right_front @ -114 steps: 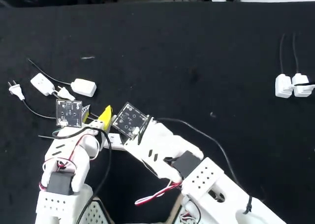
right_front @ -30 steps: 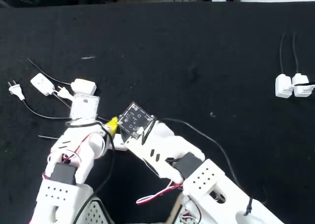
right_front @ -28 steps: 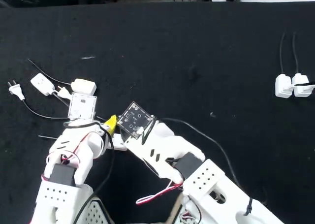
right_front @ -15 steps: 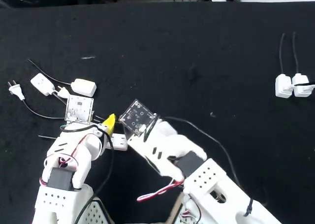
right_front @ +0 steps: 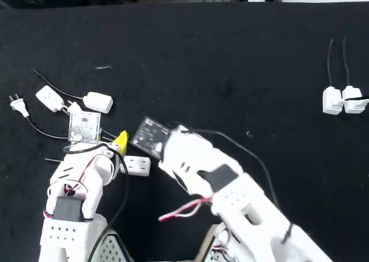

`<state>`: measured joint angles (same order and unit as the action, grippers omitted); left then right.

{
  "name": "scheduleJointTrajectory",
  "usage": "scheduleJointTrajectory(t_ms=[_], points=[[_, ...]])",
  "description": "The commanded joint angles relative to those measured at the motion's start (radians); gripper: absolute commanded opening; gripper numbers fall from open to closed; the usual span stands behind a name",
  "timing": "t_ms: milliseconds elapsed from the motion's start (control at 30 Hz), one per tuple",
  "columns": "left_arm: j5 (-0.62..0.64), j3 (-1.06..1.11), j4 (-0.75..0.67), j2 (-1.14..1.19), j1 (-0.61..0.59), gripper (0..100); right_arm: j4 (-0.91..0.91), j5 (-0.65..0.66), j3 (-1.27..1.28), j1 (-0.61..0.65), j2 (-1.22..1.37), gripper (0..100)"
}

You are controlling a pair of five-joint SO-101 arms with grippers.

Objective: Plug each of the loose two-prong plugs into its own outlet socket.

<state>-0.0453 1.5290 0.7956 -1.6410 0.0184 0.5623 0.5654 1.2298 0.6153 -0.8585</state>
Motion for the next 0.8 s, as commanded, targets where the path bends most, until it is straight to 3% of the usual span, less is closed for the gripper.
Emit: scheduleJointTrajectory(t_ms=[0, 200, 467, 767], points=[[-0.003, -0.015, -0.006, -0.012, -0.015, 21, -0.025, 0.020, -0.179, -0.011, 0.219, 17.2], [-0.003, -0.013, -0.005, -0.012, -0.016, 21, 0.057, 0.081, -0.302, 0.089, 0.418, 17.0], [-0.003, -0.015, -0.005, -0.017, -0.016, 21, 0.075, -0.265, -0.317, 0.097, 0.435, 16.9], [-0.003, -0.012, -0.005, -0.017, -0.016, 21, 0.057, -0.422, -0.375, 0.098, 0.479, 16.9]])
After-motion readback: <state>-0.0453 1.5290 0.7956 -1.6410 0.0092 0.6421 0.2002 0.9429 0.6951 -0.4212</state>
